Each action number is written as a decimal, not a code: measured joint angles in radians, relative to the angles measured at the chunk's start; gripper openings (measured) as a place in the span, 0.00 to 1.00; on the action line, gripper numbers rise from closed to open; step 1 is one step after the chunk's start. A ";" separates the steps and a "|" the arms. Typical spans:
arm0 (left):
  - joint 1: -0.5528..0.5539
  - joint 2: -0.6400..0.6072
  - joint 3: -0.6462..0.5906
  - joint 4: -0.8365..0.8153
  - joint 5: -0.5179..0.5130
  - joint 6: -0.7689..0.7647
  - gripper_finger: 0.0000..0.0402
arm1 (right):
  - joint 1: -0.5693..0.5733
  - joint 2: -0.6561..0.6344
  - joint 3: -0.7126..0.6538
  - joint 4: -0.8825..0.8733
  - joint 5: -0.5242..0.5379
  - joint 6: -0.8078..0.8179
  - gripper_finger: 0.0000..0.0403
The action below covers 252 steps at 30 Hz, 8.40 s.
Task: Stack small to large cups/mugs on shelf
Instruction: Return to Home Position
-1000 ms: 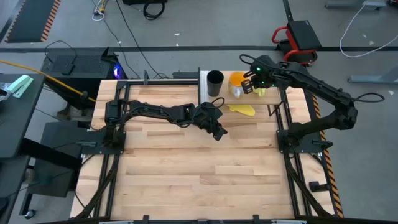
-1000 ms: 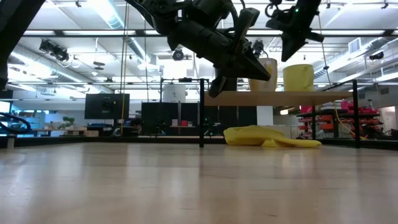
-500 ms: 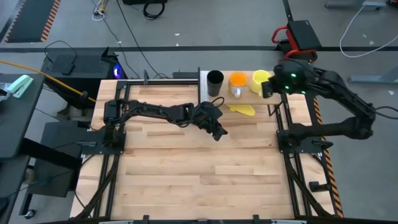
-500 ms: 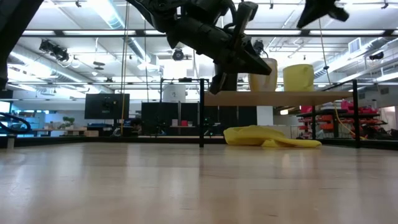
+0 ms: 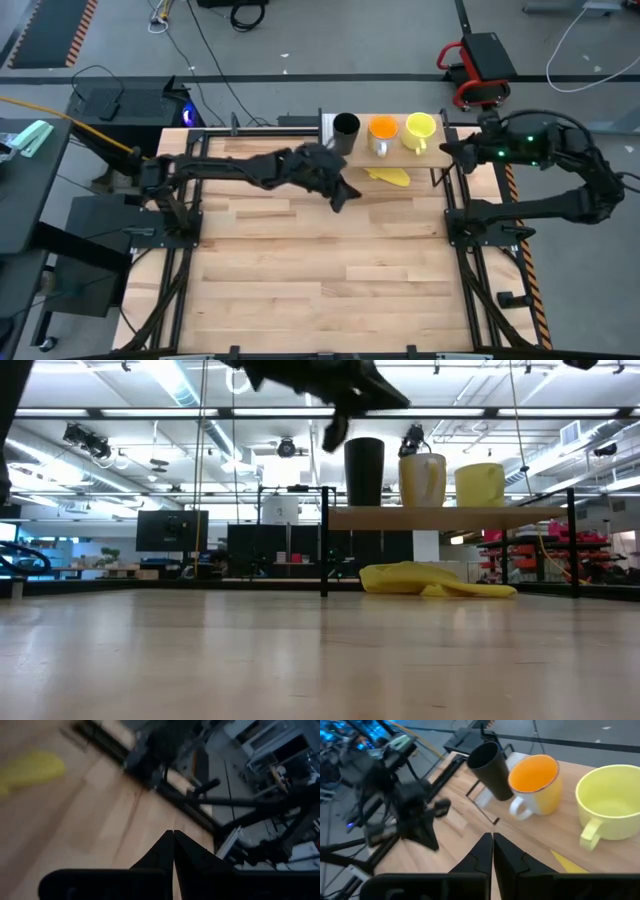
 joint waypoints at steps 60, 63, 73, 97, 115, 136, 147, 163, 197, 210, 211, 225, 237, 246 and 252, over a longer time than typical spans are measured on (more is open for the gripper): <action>0.202 -0.945 -0.293 -0.352 -0.465 0.202 0.07 | 0.045 -0.500 -0.409 0.881 -0.343 -0.267 0.06; 0.215 -1.054 -0.390 -0.326 -0.465 0.161 0.09 | 0.045 -0.523 -0.445 0.881 -0.332 -0.245 0.05; 0.222 -1.420 -0.626 -0.318 -0.571 0.099 0.09 | 0.045 -0.558 -0.579 1.119 -0.331 -0.214 0.05; 0.221 -1.787 -0.766 -0.400 -0.583 0.000 0.09 | 0.035 -0.722 -0.556 1.041 -0.263 -0.182 0.05; 0.218 -1.786 -1.032 -0.122 -0.594 -0.046 0.10 | -0.069 -0.722 -0.769 1.316 -0.382 -0.161 0.05; 0.210 -1.786 -1.077 -0.070 -0.549 -0.050 0.10 | -0.069 -0.723 -1.283 2.040 -0.377 -0.041 0.05; 0.158 -1.785 -1.212 0.114 -0.549 -0.048 0.08 | -0.066 -0.722 -1.283 1.980 -0.377 -0.018 0.05; 0.071 -1.785 -1.304 0.147 -0.583 -0.007 0.10 | -0.066 -0.722 -1.283 1.818 -0.376 -0.018 0.05; -0.106 -1.784 -1.304 -0.104 -0.532 0.132 0.07 | -0.043 -0.722 -1.283 1.425 -0.415 -0.200 0.05; -0.181 -1.784 -1.304 -0.105 -0.579 0.213 0.09 | 0.077 -0.722 -1.283 1.370 -0.369 -0.289 0.05; -0.182 -1.784 -1.304 -0.112 -0.579 0.219 0.08 | 0.077 -0.722 -1.283 1.352 -0.368 -0.299 0.05; -0.181 -1.784 -1.304 -0.298 -0.579 0.301 0.10 | 0.077 -0.721 -1.283 1.204 -0.293 -0.387 0.05; -0.200 -1.784 -1.304 -0.125 -0.577 0.294 0.07 | 0.077 -0.721 -1.283 1.225 -0.286 -0.358 0.05; -0.204 -1.778 -1.370 -0.019 -0.576 0.320 0.10 | 0.077 -0.721 -1.283 1.226 -0.286 -0.381 0.05; -0.204 -1.766 -1.409 0.089 -0.569 0.397 0.10 | 0.077 -0.721 -1.283 1.225 -0.285 -0.425 0.05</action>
